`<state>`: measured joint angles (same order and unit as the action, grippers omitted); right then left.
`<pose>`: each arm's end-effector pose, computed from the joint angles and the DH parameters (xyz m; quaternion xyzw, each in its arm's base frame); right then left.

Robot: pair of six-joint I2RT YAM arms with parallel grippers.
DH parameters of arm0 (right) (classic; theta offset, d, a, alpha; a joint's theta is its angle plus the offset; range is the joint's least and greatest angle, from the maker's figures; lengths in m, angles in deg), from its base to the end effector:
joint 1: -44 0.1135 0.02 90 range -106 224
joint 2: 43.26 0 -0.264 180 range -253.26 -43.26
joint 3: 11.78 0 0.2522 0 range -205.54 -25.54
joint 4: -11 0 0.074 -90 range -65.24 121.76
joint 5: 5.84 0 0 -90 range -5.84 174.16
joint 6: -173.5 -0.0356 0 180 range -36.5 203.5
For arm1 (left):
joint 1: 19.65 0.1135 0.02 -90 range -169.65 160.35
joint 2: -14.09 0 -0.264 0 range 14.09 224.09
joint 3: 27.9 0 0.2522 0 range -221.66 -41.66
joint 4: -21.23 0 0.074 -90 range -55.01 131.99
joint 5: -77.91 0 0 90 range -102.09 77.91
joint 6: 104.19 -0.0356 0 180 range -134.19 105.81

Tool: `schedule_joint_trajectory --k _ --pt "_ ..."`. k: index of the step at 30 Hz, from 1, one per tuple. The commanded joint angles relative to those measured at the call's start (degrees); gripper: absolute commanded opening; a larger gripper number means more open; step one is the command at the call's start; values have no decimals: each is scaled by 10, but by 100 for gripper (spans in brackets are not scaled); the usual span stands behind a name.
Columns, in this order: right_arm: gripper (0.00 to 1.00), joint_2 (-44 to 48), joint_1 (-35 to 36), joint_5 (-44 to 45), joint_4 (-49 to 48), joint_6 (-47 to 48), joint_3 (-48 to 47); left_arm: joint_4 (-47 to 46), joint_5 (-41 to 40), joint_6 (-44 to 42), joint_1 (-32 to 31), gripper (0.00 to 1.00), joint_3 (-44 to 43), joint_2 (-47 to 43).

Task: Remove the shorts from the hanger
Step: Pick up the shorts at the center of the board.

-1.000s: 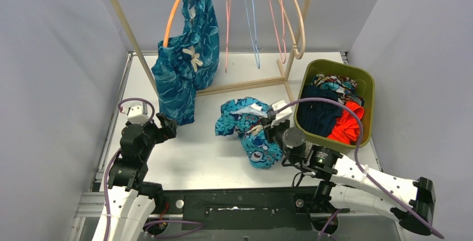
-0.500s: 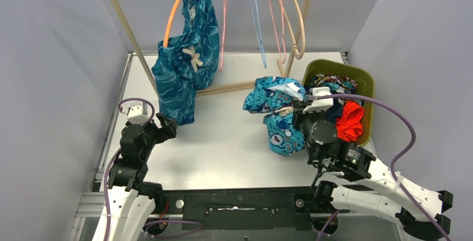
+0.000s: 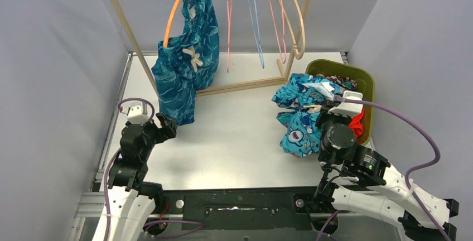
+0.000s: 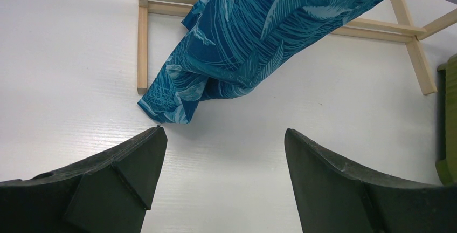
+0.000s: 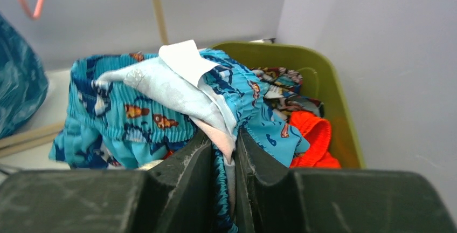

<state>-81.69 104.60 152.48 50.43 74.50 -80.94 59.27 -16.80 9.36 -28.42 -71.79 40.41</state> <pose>0.0858 0.0849 0.3933 0.0561 0.7244 -0.0422 0.6858 0.1253 -0.0164 0.2684 -0.1288 0.8110 -0.1261 0.5566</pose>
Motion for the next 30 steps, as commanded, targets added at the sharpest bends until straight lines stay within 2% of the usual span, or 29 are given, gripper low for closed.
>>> schedule_joint_trajectory --k 1,3,6,10,12,17,22,25,27,30 --pt "0 6 -28 52 -162 156 -5 -25 -4 0 5 81 -4 -1" --pt "0 -1 -68 17 -216 199 9 -25 -5 0 5 81 -4 -2" --pt "0 -48 -164 -83 -141 133 -24 -25 -4 1 5 81 -3 -2" --pt "0 -133 -342 -276 -19 42 -90 -23 -5 1 4 81 -3 -4" --pt "0 -160 -438 -364 -7 21 -110 -21 -6 2 4 81 -3 -6" --pt "0 -205 -580 -522 -14 -12 -180 -20 -11 4 5 81 -3 -9" --pt "0 -293 -623 -524 39 5 -341 -20 -12 5 6 81 -3 -11" --pt "0 -327 -636 -527 39 15 -406 -19 -15 5 6 81 -3 -13" --pt "0 -338 -644 -536 37 14 -419 -19 -15 5 6 81 -3 -14" --pt "0 -341 -649 -543 31 4 -372 -20 -16 5 7 81 -2 -15"
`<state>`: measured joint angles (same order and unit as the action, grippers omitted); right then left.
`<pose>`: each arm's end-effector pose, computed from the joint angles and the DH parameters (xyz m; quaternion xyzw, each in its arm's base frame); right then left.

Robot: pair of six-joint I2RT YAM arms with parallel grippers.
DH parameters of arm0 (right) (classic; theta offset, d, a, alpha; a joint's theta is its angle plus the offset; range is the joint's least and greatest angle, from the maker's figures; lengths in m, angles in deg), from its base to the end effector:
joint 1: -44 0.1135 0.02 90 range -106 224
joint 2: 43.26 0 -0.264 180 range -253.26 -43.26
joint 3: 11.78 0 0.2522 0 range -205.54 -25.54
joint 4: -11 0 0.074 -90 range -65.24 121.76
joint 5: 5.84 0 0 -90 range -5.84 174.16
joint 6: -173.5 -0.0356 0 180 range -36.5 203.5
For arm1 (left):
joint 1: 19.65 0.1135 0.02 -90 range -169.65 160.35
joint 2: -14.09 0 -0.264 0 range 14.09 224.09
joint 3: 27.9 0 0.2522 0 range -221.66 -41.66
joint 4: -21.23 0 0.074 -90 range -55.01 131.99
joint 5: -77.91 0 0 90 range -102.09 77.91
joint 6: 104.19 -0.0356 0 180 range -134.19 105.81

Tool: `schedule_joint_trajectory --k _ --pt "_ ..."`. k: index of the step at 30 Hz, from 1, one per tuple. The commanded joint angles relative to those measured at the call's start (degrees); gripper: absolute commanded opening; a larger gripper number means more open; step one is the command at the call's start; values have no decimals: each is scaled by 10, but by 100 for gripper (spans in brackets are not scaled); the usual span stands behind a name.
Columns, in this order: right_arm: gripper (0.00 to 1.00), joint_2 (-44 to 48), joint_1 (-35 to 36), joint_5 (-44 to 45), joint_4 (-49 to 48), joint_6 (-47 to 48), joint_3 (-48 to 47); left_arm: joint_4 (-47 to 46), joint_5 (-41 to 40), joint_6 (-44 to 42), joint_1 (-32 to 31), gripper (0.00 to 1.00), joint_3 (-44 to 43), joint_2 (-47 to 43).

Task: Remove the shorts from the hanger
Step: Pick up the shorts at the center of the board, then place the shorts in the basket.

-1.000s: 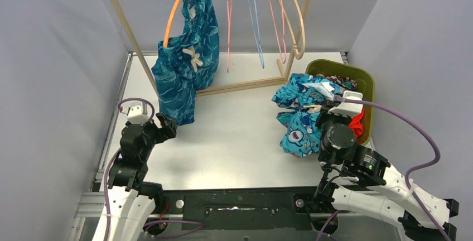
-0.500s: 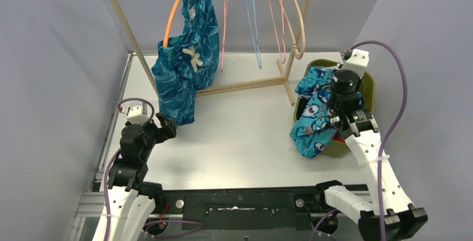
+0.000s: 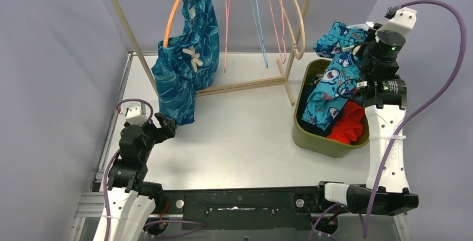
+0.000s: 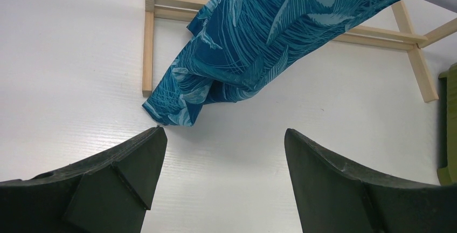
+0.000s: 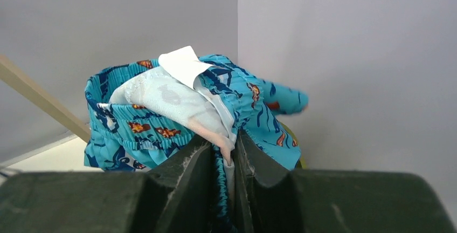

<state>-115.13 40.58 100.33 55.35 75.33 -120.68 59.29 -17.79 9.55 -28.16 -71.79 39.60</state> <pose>0.2455 -0.0246 0.5025 0.1675 0.7302 -0.0784 0.6578 0.1233 -0.0149 0.2699 -0.1366 0.8055 -0.1207 0.5638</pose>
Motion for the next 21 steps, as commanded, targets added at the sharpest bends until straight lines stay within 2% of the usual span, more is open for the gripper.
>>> schedule_joint_trajectory --k 1,7,11,16,21 --pt "0 -4 -11 -26 -22 -8 56 -21 -7 3 5 81 -3 -8" --pt "0 3 -36 -81 -40 -39 240 -21 -5 3 5 81 -2 -8" --pt "0 -16 -53 -154 -33 -38 284 -22 -3 2 6 81 -2 -7" --pt "0 -41 -67 -157 -13 -32 241 -22 -3 2 6 81 -2 -8" --pt "0 -54 -76 -141 -24 -30 140 -21 -3 1 6 81 -2 -8"
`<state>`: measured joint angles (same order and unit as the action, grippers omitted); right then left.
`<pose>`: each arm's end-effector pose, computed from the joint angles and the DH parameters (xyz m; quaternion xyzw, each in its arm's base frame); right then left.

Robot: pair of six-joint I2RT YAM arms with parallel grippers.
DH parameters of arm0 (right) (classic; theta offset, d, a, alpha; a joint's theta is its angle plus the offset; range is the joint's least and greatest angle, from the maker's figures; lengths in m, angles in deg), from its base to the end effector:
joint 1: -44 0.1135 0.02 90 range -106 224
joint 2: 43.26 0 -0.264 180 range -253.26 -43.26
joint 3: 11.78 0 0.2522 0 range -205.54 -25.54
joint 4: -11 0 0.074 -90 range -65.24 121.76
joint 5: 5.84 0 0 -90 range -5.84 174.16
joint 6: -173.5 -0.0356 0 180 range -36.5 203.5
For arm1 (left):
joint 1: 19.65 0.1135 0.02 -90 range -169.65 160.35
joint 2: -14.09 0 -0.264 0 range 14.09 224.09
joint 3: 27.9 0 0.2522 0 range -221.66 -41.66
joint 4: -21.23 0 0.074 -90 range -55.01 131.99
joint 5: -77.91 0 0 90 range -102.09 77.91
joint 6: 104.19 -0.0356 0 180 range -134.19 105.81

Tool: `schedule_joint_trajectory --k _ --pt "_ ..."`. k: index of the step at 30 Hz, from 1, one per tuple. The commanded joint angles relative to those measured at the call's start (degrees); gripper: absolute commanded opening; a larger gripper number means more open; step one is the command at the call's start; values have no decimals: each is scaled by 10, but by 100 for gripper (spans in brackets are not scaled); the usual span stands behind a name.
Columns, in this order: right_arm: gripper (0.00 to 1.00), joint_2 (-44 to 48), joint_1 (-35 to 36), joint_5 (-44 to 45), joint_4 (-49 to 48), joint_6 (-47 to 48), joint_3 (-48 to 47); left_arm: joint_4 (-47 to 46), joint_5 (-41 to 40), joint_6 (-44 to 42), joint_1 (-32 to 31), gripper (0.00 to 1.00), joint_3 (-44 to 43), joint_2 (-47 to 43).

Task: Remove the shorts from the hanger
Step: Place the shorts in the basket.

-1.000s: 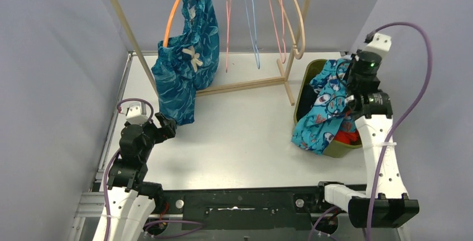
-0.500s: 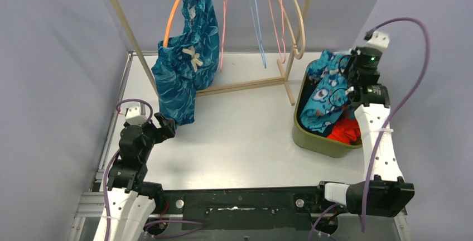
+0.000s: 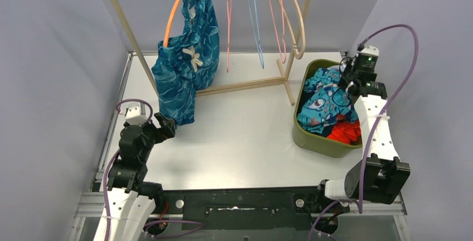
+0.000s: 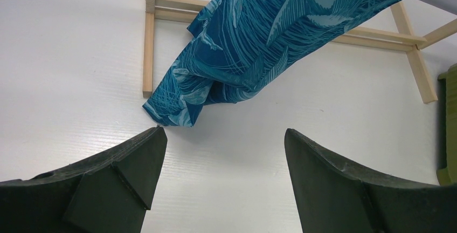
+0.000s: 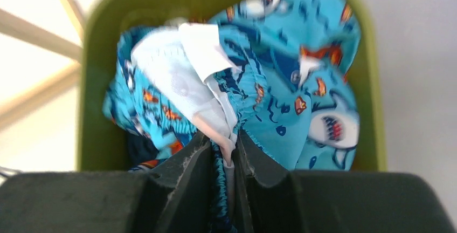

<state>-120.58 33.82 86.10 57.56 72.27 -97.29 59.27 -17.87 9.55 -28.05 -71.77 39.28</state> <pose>0.2927 -0.0538 0.3390 0.1744 0.8830 -0.0112 0.4355 0.1225 -0.0145 0.2704 -0.1377 0.8037 -0.1203 0.5662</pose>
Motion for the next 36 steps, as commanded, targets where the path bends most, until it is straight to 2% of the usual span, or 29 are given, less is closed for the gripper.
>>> schedule_joint_trajectory --k 1,3,5,10,16,23,27,31,33,36 --pt "0 -9 -9 1 -46 -1 -113 -21 -2 2 5 81 -2 -5" --pt "1 -27 -9 -6 -55 -9 -133 -21 -3 2 5 81 -2 -6" --pt "2 -44 -9 -26 -74 -26 -115 -21 -4 2 6 81 -2 -7" --pt "0 -86 -8 -78 -102 -52 10 -19 -8 3 8 81 -3 -7" --pt "0 -91 -8 -78 -140 -65 138 -21 -3 2 8 81 -2 -4" --pt "0 -15 -8 -49 -104 -55 120 -21 -4 2 8 81 -2 -6" --pt "1 18 -9 -26 -122 -54 117 -23 -3 2 9 81 -1 -7" --pt "10 -34 -9 -85 -115 -55 116 -23 0 1 9 81 -2 -9" --pt "24 -71 -9 -116 -107 -61 122 -22 -3 1 9 81 -2 -11" --pt "44 -87 -7 -111 -104 -77 135 -19 -5 2 9 81 -3 -12"
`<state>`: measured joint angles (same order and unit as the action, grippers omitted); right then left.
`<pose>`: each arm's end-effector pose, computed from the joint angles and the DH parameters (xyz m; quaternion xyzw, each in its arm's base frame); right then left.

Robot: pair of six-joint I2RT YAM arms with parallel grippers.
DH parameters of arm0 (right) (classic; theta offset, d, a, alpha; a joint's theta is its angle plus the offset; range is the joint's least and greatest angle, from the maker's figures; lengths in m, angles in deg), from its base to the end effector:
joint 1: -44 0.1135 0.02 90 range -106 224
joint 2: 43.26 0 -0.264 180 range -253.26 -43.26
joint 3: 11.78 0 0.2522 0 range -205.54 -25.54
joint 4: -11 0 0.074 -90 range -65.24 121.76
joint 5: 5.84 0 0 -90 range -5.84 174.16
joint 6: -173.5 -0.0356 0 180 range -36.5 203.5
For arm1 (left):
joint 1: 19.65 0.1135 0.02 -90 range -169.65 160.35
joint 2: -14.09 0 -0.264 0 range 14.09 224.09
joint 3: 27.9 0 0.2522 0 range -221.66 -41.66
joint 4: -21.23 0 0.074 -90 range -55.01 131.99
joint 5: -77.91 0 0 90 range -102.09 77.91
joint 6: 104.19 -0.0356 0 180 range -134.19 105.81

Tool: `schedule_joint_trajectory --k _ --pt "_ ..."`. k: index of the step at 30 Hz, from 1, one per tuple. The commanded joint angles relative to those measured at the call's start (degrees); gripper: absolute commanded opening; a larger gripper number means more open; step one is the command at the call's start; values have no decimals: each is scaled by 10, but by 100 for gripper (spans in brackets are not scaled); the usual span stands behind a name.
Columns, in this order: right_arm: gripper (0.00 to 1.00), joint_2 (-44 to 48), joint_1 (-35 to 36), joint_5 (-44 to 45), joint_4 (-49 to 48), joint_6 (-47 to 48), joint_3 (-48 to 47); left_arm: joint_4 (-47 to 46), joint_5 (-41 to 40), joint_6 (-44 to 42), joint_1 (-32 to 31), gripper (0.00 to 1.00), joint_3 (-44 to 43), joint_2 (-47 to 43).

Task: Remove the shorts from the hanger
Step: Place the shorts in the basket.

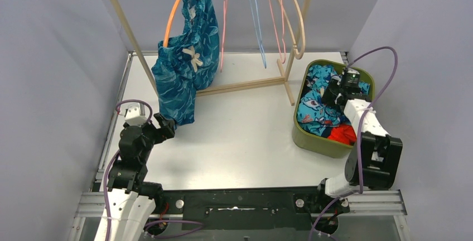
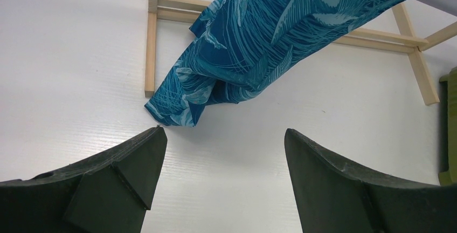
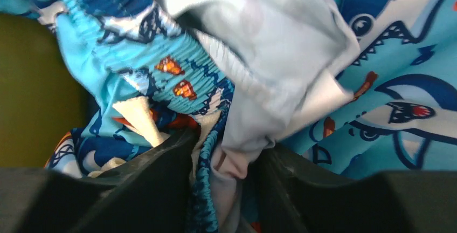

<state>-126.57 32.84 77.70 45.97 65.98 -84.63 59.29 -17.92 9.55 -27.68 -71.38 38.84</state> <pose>0.3088 -0.0568 0.2520 0.2081 0.9003 0.0731 0.3751 0.1216 -0.0135 0.2688 -0.1405 0.8031 -0.1182 0.5669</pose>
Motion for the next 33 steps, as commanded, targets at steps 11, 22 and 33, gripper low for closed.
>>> schedule_joint_trajectory --k 11,22,33 --pt "64 87 0 -5 94 9 -83 -21 -7 2 7 81 -4 -11" --pt "73 206 0 -98 24 -33 25 -22 4 1 8 82 -12 7" --pt "72 132 0 -103 1 -13 114 4 -4 27 9 86 -41 19"
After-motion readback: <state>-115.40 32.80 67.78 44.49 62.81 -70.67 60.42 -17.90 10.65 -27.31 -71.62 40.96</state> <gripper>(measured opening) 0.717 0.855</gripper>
